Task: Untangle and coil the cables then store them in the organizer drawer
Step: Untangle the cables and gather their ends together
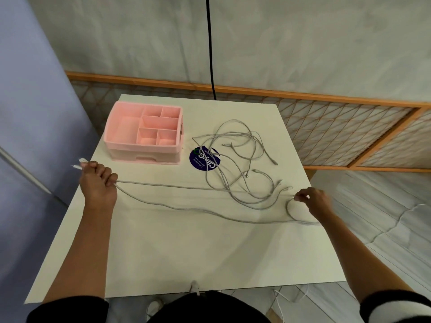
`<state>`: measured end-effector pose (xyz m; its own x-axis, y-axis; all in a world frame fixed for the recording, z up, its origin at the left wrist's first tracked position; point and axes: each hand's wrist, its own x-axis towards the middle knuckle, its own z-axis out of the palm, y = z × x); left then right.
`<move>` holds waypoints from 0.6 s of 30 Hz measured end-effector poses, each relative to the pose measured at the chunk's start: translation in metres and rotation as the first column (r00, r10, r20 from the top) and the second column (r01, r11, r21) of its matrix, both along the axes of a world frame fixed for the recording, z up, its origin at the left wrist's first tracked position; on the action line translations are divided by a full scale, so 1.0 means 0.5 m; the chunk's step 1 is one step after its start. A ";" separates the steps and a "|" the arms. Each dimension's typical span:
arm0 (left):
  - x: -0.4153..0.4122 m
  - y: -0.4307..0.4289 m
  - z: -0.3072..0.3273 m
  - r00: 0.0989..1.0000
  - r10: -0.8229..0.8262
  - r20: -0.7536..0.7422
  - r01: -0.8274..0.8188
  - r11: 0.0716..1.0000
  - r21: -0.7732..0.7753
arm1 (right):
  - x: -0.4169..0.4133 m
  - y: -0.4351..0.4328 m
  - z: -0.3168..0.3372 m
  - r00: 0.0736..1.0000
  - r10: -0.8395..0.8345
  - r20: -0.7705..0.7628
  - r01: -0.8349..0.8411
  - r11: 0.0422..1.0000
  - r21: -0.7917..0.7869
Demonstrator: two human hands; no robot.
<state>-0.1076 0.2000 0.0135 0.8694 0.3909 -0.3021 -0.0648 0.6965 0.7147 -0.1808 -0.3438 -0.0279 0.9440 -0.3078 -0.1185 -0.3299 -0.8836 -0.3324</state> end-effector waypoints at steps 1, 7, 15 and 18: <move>0.002 -0.001 -0.001 1.000 0.003 -0.003 -0.003 1.000 -0.006 | 0.003 -0.001 0.002 0.996 -0.072 0.051 0.069 0.996 0.052; 0.013 0.003 0.002 1.000 -0.007 0.021 0.007 1.000 0.005 | 0.012 -0.013 -0.008 0.934 -0.282 0.218 0.271 0.959 0.079; 0.027 -0.002 -0.010 1.000 -0.010 0.000 0.010 0.999 0.032 | 0.014 -0.022 0.031 0.813 -0.342 0.471 0.379 0.925 0.017; 0.031 0.001 -0.012 1.000 -0.022 0.003 0.022 0.999 0.036 | 0.007 -0.029 0.046 0.743 -0.379 0.552 0.400 0.912 0.087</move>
<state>-0.0924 0.2005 0.0074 0.8789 0.3825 -0.2851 -0.0524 0.6714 0.7392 -0.1773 -0.3581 -0.0049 0.6415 -0.6568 0.3963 -0.4205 -0.7332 -0.5344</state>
